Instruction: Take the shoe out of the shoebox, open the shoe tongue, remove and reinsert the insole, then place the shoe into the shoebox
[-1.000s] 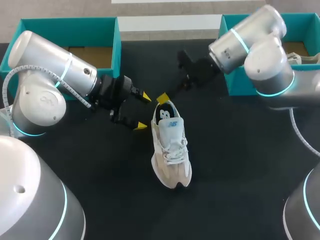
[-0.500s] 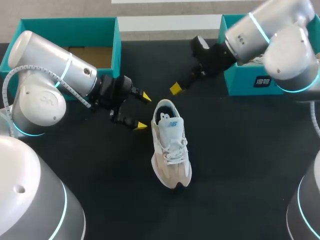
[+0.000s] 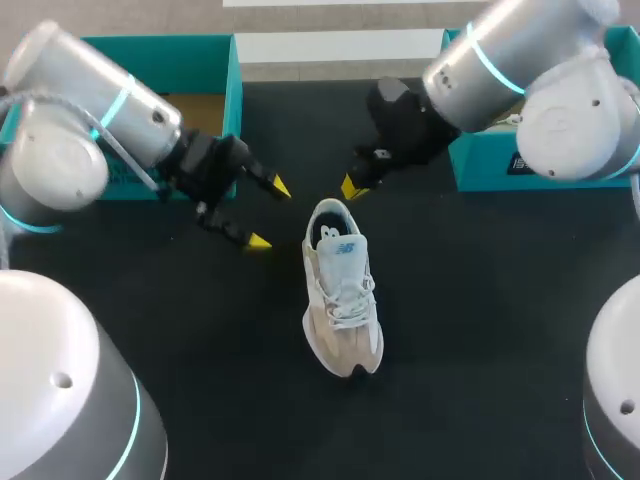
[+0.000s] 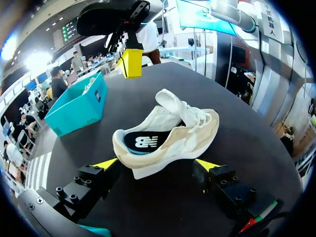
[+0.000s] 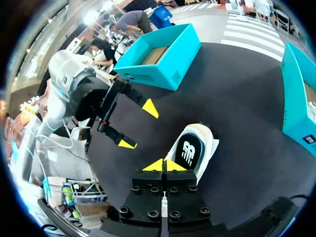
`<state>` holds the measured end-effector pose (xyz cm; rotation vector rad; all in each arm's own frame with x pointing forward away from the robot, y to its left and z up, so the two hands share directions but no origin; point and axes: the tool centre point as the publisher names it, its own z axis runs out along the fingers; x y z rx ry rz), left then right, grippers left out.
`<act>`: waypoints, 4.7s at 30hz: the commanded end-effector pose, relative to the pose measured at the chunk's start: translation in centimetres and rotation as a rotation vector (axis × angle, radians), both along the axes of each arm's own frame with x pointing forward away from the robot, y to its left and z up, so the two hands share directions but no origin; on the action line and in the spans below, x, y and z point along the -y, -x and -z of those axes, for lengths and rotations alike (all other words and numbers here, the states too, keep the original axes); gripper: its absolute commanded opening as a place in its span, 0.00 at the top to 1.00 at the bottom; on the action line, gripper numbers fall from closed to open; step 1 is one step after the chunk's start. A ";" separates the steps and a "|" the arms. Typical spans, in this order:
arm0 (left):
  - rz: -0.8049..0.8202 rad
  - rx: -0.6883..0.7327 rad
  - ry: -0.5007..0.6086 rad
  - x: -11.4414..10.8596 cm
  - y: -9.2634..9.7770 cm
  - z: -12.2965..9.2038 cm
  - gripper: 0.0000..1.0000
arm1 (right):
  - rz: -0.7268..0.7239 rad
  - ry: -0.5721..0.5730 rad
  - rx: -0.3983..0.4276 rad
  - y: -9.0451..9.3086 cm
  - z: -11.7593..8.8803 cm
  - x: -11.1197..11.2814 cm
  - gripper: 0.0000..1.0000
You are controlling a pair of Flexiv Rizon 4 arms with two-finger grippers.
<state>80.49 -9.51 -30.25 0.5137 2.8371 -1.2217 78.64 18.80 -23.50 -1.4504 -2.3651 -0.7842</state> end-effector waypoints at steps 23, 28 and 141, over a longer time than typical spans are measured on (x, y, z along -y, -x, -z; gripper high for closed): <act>-0.046 0.067 -0.064 -5.3 -1.7 -5.9 0.00 | 0.325 0.441 0.090 -0.3 5.3 -4.3 1.00; -0.046 0.067 -0.064 -5.3 -1.7 -5.9 0.00 | 0.306 0.476 0.052 -0.4 7.7 -5.1 1.00; -0.046 0.067 -0.064 -5.3 -1.7 -5.9 0.00 | 0.234 0.610 -0.459 4.8 6.8 -1.5 0.00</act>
